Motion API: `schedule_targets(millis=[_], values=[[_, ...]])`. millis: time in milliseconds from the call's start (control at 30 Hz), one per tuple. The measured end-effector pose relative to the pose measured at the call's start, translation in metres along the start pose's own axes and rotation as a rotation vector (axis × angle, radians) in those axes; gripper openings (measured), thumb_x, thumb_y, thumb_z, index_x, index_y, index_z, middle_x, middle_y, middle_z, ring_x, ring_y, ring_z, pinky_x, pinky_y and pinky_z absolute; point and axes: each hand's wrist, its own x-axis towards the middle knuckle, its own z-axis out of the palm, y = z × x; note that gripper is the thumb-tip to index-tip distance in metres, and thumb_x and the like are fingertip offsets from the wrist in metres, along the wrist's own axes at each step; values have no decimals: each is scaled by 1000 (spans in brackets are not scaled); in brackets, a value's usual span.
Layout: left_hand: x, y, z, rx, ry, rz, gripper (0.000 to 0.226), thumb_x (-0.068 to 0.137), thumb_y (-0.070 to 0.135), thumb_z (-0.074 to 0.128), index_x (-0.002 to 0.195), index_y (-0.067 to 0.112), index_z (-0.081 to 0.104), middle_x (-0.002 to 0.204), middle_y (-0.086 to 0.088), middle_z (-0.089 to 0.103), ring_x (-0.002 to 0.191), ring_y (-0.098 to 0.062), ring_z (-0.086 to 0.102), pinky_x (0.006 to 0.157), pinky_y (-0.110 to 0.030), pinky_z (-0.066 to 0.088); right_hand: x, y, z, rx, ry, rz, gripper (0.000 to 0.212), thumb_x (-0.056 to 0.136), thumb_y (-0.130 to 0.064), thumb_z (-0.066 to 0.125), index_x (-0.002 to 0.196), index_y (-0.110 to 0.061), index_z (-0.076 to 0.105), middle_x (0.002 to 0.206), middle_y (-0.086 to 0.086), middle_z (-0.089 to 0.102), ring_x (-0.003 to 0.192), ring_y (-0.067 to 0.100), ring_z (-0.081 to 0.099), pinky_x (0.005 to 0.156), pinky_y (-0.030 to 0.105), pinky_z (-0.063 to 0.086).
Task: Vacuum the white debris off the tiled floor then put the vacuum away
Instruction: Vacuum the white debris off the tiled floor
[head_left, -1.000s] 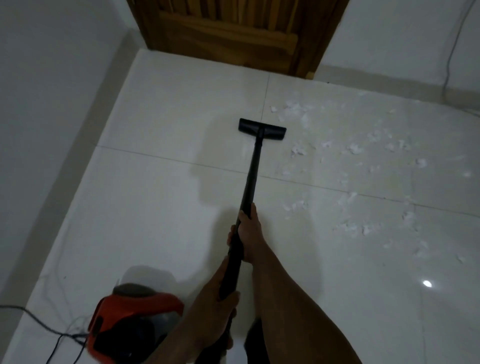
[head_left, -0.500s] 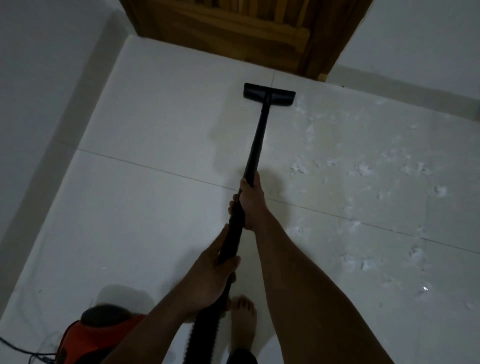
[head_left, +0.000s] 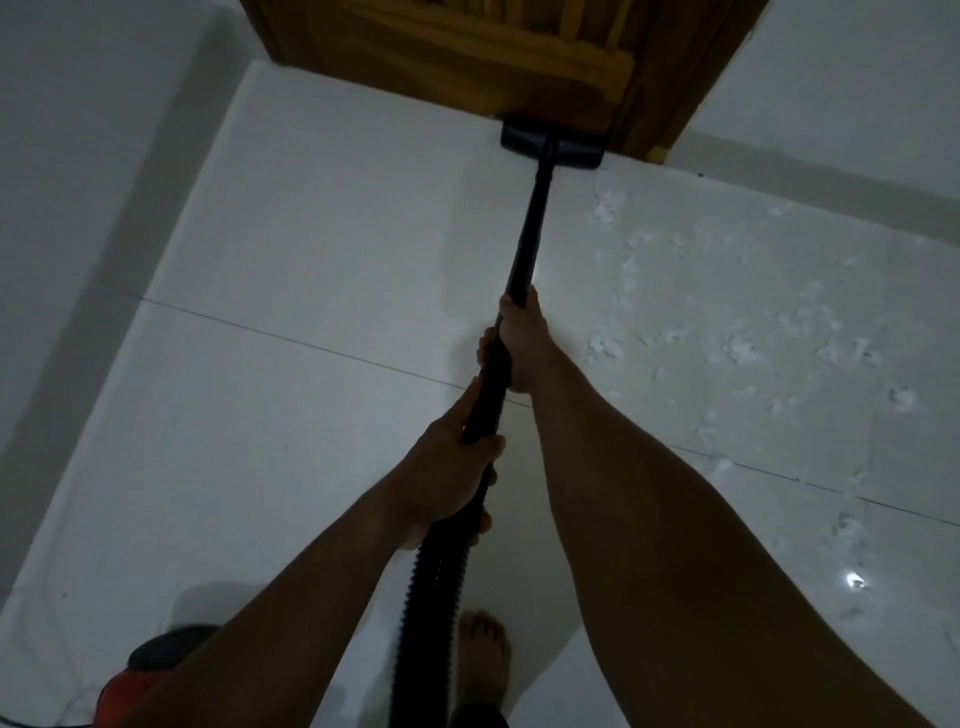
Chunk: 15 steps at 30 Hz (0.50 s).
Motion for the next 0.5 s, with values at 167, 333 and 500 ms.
schedule_targets(millis=[167, 333, 500], values=[[-23, -6, -3, -1, -24, -3, 63, 102, 18, 47, 137, 67, 28, 86, -16, 51, 52, -24, 52, 46, -29, 49, -17, 16, -1, 7, -6, -37, 47, 107, -29, 46, 151, -40, 34, 61, 4, 45, 48, 16, 48, 43, 26, 47], [-72, -34, 1, 46, 10, -27, 64, 102, 19, 50, 122, 75, 27, 81, -15, 55, 48, -22, 54, 44, -31, 50, -65, 55, -7, 53, -12, -36, 39, 107, -26, 45, 144, -39, 42, 62, 3, 43, 45, 14, 47, 45, 26, 47], [-139, -73, 0, 83, 27, -14, 63, 102, 18, 49, 131, 67, 20, 78, -10, 58, 47, -11, 56, 48, -26, 50, -127, 103, -2, 49, -2, -56, 48, 107, -25, 46, 150, -46, 36, 64, 4, 44, 45, 15, 48, 46, 27, 48]])
